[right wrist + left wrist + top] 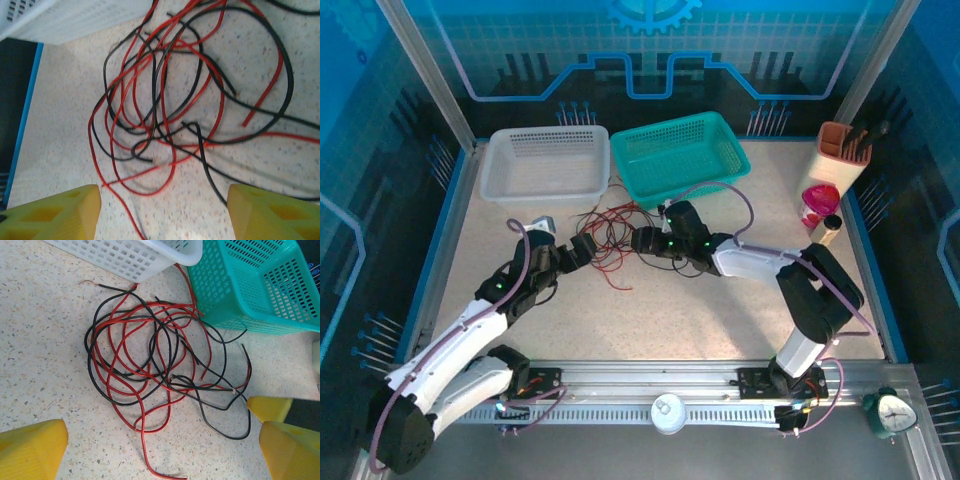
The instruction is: Untangle the cables
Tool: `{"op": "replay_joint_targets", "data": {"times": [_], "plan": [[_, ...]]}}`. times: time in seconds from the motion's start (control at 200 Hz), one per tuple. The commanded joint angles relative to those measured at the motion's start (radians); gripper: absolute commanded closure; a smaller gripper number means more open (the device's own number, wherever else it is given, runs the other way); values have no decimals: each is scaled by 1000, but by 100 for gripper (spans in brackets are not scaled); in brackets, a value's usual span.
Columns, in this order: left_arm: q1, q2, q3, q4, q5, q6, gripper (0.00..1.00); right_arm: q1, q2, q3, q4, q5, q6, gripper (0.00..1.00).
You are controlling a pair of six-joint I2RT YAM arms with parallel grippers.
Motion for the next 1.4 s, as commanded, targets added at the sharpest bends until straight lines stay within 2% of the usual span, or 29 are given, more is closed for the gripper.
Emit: {"op": "replay_joint_targets", "data": {"times": [0.0, 0.15, 0.445, 0.61, 0.86, 1.18, 1.396], "plan": [[-9, -19, 19, 1, -18, -6, 1, 10, 48, 45, 59, 44, 50, 34], [-9, -24, 20, -1, -18, -7, 1, 11, 86, 67, 78, 45, 66, 37], [-13, -25, 25, 4, -18, -11, 1, 12, 149, 97, 129, 16, 92, 49], [-13, -24, 27, 3, -19, -11, 1, 12, 160, 92, 157, 1, 105, 50], [-15, -26, 27, -4, -23, -14, 1, 14, 162, 78, 173, -15, 110, 59], [-18, -34, 24, -13, -24, -22, 1, 27, 180, 76, 180, -18, 116, 55], [-22, -50, 24, -21, -29, -29, 1, 31, 188, 68, 190, -18, 120, 58]]}}
